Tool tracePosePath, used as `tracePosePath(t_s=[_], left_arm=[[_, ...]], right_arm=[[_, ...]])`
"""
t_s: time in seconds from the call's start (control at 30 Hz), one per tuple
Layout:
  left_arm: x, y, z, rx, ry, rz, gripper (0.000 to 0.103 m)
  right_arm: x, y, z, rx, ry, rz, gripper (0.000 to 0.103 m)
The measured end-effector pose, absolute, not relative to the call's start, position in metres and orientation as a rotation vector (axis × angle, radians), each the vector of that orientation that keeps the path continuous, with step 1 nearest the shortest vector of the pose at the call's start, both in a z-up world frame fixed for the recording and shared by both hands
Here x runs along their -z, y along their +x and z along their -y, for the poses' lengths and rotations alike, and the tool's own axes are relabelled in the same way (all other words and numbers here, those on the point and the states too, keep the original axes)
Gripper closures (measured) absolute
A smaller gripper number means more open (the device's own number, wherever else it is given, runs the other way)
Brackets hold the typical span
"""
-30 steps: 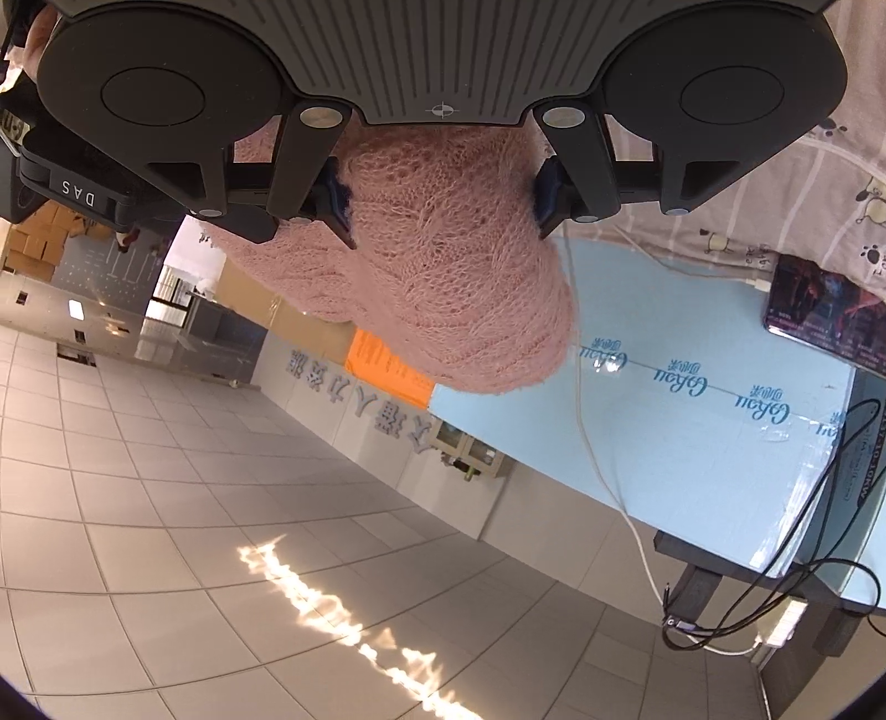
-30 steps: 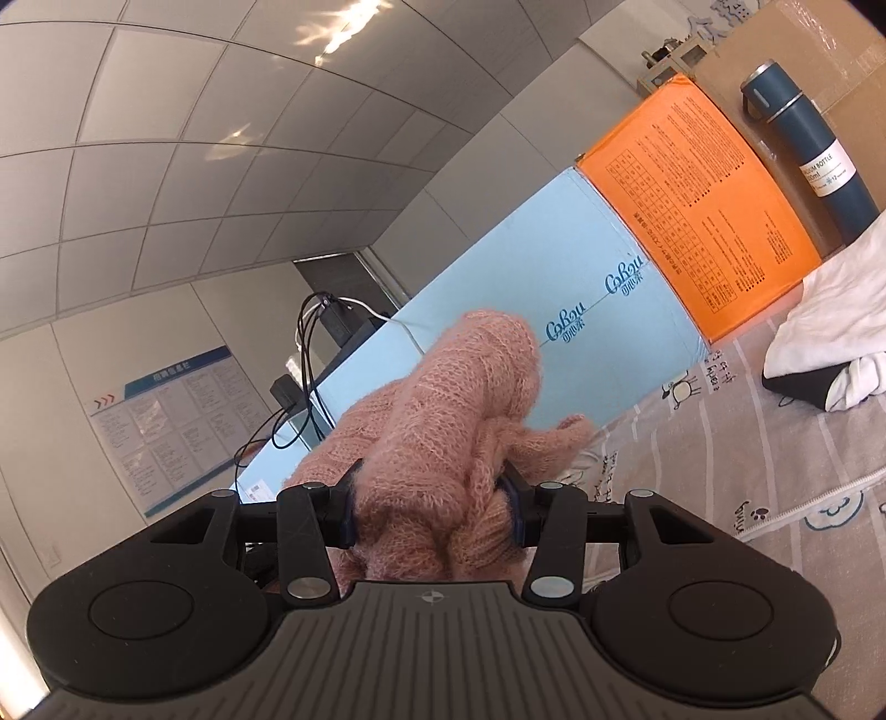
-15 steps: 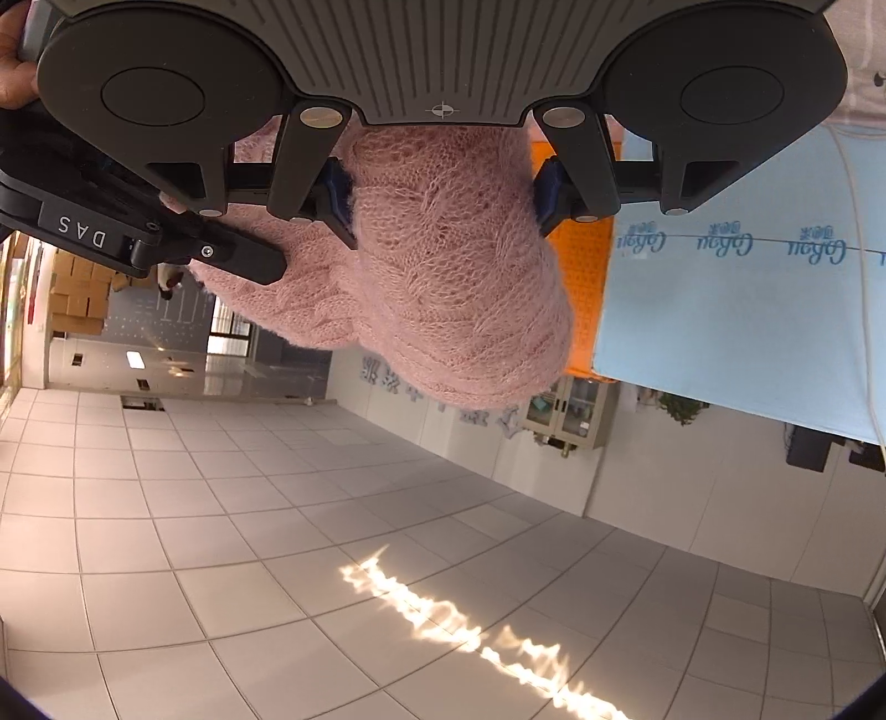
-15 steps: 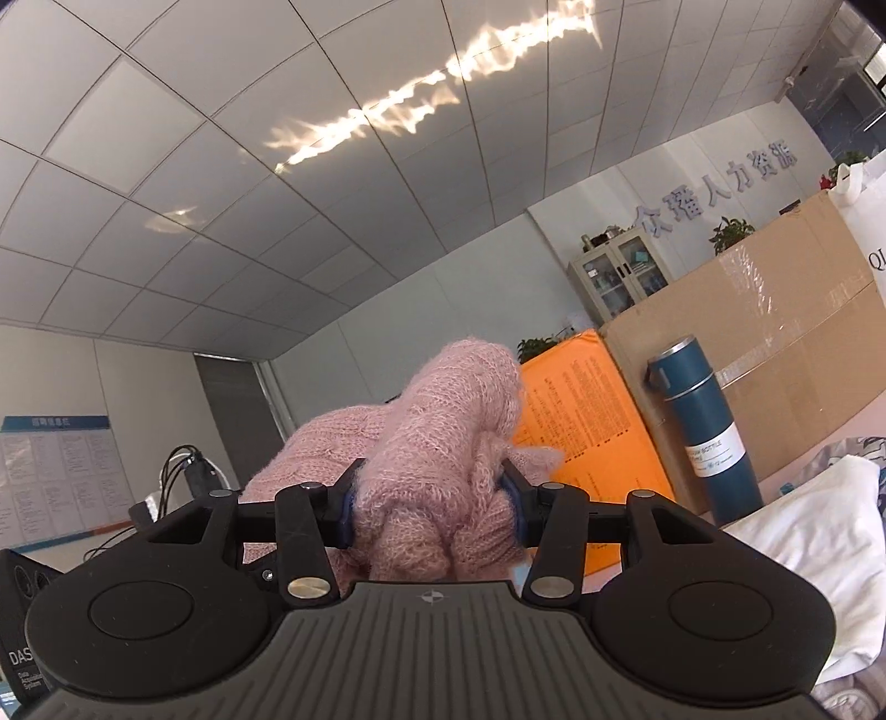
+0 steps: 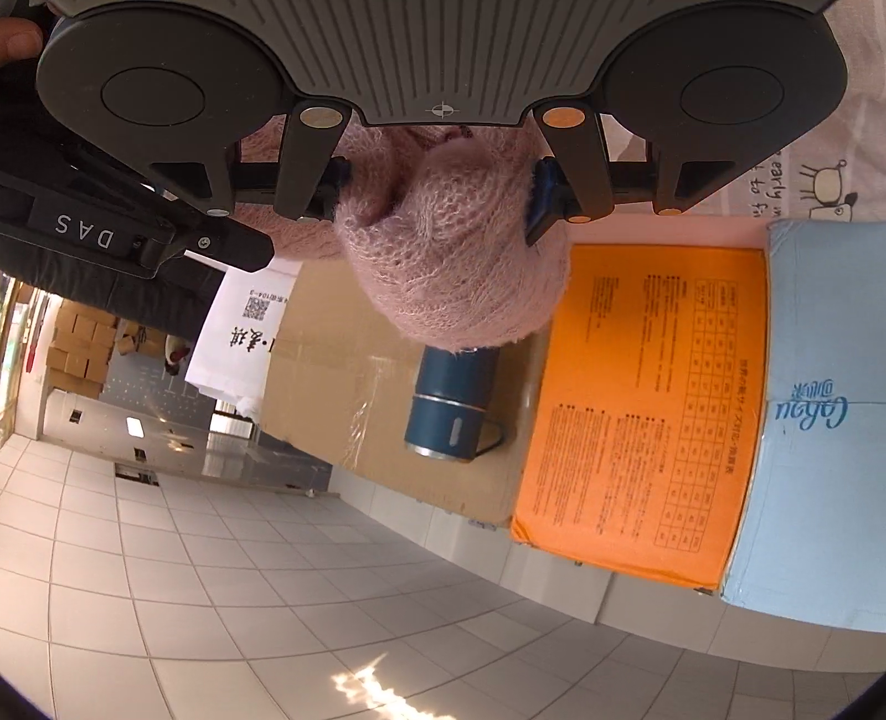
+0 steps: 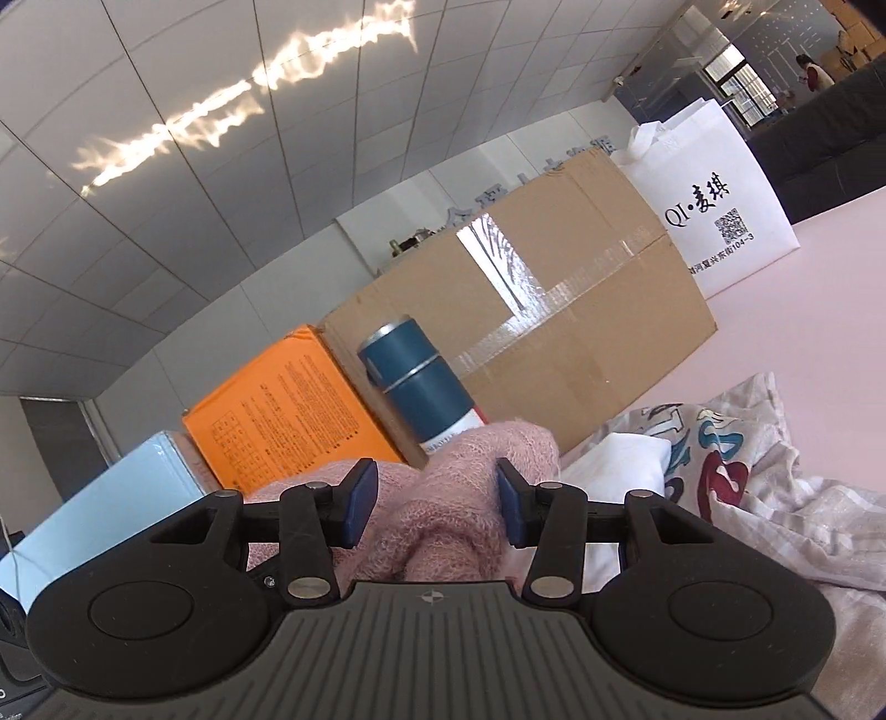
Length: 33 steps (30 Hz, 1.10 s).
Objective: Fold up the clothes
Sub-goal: 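Lift the folded sweater with both grippers and carry it toward the white garment, then lower the folded sweater onto the white garment and open both grippers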
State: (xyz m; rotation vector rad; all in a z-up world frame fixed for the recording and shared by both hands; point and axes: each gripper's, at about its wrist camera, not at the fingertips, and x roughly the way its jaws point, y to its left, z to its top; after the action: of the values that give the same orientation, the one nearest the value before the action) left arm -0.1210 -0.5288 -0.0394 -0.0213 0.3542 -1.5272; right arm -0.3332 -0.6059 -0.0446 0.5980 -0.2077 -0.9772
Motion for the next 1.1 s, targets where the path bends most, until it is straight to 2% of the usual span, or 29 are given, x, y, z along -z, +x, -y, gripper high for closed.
tracePosePath(t_s=[0.1, 0.17, 0.3, 0.47, 0.53, 0.6, 0.67, 0.8, 1.1], left_arm=[[0.047, -0.109, 0.526, 1.505, -0.03, -0.4, 0.047], [0.049, -0.101, 0.522, 1.491, -0.042, -0.436, 0.047], [0.055, -0.09, 0.518, 1.448, -0.06, -0.501, 0.043], [0.054, -0.081, 0.519, 1.362, -0.072, -0.523, 0.022], [0.053, -0.076, 0.515, 1.301, -0.091, -0.548, 0.008], [0.055, -0.071, 0.517, 1.249, -0.078, -0.582, 0.001], [0.06, -0.069, 0.524, 1.228, -0.023, -0.609, 0.0], [0.065, -0.072, 0.527, 1.232, 0.023, -0.582, 0.0], [0.034, -0.079, 0.486, 1.235, -0.006, -0.478, 0.0]], right_arm=[[0.05, -0.329, 0.613, 1.005, 0.631, 0.137, 0.06], [0.05, -0.331, 0.608, 0.987, 0.641, 0.142, 0.04], [0.05, -0.33, 0.607, 0.996, 0.647, 0.112, 0.039], [0.051, -0.324, 0.605, 0.981, 0.627, 0.089, 0.035], [0.052, -0.32, 0.604, 0.978, 0.617, 0.067, 0.034], [0.054, -0.315, 0.606, 0.988, 0.607, 0.027, 0.031], [0.059, -0.307, 0.61, 1.012, 0.599, -0.043, 0.026], [0.068, -0.289, 0.613, 1.066, 0.528, -0.17, 0.023], [0.071, -0.292, 0.615, 1.042, 0.548, -0.133, 0.015]])
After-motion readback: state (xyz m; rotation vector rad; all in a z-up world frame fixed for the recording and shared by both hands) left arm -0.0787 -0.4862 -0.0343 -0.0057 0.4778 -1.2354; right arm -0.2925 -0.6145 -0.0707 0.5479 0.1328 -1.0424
